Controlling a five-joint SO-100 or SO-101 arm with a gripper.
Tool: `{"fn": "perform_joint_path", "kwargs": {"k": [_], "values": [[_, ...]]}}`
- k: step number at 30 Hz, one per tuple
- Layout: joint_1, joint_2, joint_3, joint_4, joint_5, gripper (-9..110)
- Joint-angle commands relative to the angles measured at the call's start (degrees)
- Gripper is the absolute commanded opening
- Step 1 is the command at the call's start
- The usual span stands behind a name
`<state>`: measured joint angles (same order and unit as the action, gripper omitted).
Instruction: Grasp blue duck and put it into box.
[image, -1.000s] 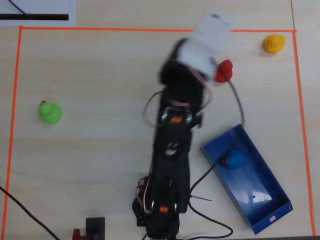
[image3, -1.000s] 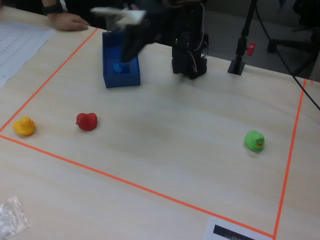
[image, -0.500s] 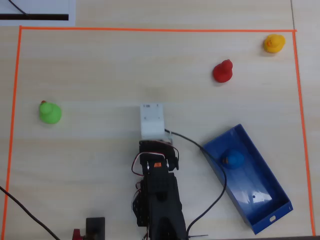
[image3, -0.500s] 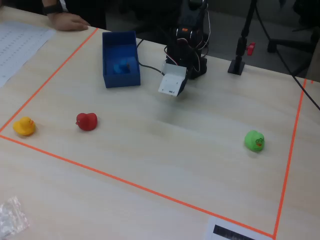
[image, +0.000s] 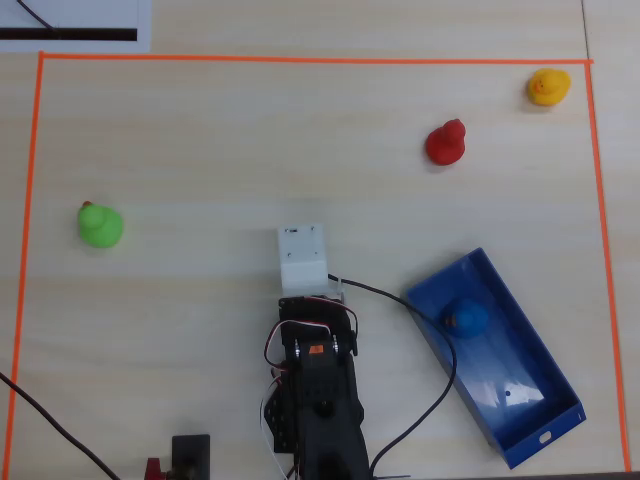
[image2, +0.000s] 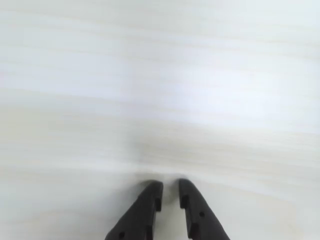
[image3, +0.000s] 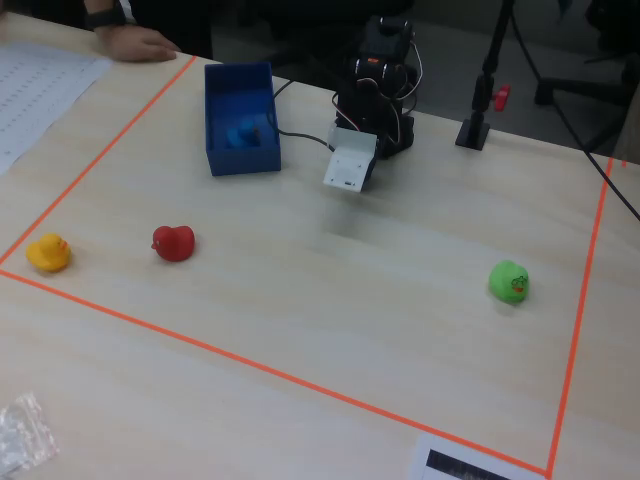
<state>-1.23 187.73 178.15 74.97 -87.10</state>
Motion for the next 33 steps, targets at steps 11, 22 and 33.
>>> {"fn": "perform_joint_path", "kwargs": {"k": [11,22,33], "values": [[0.2,2.0,0.1,1.7,-0.2,0],[1.1,2.0,0.1,1.7,-0.2,1],[1.1,2.0,0.1,1.7,-0.2,1]]}}
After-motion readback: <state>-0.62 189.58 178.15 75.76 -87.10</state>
